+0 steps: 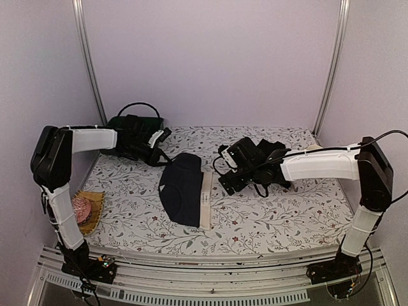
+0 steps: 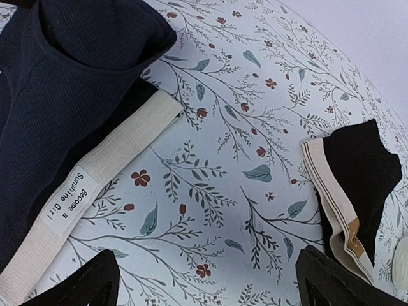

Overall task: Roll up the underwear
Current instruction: Flatten out the underwear at the center of the board.

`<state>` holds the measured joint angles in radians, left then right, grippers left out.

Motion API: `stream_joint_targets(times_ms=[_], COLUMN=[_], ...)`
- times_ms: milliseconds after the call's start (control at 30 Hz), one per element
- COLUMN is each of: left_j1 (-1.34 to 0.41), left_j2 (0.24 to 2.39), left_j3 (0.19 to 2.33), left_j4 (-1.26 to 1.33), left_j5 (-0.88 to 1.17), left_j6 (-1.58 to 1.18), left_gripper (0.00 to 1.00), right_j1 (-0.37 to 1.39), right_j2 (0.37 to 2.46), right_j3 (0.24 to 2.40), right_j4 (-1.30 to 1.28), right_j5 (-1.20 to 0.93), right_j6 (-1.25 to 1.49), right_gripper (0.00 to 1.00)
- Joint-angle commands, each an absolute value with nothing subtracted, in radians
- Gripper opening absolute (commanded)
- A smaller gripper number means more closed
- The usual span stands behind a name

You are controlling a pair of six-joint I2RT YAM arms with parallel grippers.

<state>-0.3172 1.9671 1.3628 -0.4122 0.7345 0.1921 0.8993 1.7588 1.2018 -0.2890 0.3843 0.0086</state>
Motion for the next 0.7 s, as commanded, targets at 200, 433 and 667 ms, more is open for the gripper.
stream_joint_targets(times_ms=[200,433,667], left_j1=[-0.223,-0.205,-0.199], left_j2=[1.877,1.887,1.936], left_j3=[1.219,1.183,1.199], left_j4=[-0.409,-0.350,-0.337], left_j5=[0.481,0.346,0.290], left_j6=[0.195,0.188,0.199], left_gripper=[0.00,0.00,0.44], right_j1=[0.813,0.772,0.717], right_j2=[2.028,2.276,2.424], right_j3=[1.557,1.838,1.957], right_j4=[-0.312,-0.414,-0.458], right_j5=[0.129,0.035,-0.097], right_j6=[0.034,0.011,0.014], right_gripper=[0.99,0.99,0.98])
